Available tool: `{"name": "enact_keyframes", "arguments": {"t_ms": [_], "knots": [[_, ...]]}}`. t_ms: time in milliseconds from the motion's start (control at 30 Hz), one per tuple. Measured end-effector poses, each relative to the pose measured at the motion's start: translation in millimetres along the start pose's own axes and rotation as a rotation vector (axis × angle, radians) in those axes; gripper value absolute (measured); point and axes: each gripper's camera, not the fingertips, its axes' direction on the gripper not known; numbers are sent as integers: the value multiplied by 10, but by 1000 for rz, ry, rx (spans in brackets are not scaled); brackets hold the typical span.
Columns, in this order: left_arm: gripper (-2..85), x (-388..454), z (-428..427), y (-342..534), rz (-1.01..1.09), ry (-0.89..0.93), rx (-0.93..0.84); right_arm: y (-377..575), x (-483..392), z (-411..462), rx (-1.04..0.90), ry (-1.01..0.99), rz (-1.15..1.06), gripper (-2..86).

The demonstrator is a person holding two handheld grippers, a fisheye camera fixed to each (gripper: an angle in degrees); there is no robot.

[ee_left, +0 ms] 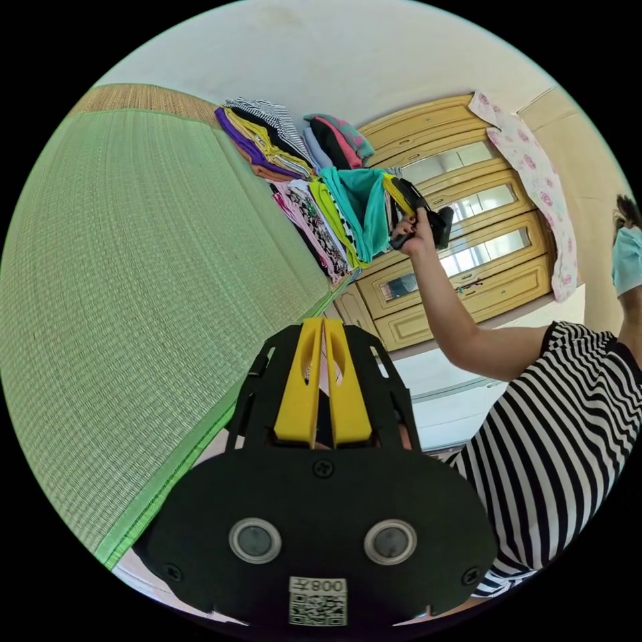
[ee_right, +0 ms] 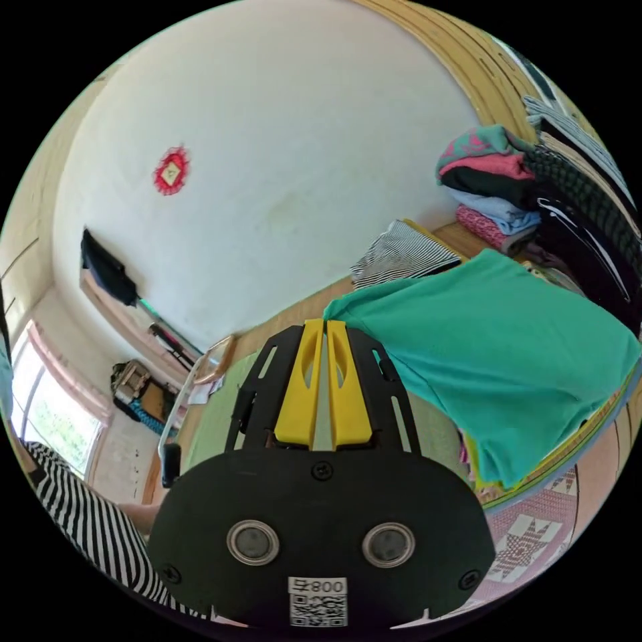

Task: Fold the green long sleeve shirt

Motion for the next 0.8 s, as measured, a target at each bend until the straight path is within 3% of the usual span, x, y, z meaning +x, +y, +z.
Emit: {"name": "enact_keyframes", "arguments": {"t_ms": [167,500,800], "knots": [[2,98,-52,72,-4,55,71,419,-547,-203,-64,-107,-81,4],[8,164,-344,536,-45,80,200,1365,-1327,-548,-265,-515,-150,3],[19,-15,-327,914,-145,115,250,2204,-1314,-455,-478,-593,-52,3]]}}
